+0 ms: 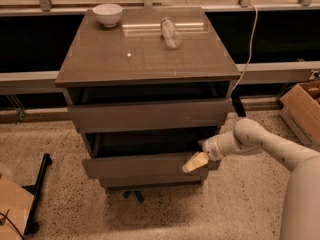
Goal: Open middle drawer
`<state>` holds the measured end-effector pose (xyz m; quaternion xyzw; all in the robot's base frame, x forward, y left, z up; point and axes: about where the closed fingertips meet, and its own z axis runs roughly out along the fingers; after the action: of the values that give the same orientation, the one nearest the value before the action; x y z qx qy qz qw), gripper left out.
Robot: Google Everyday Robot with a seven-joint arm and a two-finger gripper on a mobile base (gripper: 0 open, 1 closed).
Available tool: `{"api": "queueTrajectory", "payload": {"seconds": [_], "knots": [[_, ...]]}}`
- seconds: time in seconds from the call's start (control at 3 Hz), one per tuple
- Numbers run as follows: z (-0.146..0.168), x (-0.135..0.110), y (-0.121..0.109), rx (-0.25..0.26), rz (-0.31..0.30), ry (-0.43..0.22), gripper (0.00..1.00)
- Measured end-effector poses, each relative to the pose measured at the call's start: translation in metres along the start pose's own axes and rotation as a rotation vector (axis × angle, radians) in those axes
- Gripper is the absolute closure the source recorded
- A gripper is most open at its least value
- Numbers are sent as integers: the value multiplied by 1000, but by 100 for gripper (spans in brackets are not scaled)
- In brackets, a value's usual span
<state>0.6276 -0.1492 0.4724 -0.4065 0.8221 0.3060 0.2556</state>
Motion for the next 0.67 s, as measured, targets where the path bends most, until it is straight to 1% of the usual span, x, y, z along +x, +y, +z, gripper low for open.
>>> {"api": "queueTrajectory", "payload": {"seconds": [0.33, 0.67], "knots": [[0, 3, 0, -1, 9, 0, 0], [11, 23, -4, -48, 67, 24, 18]]}}
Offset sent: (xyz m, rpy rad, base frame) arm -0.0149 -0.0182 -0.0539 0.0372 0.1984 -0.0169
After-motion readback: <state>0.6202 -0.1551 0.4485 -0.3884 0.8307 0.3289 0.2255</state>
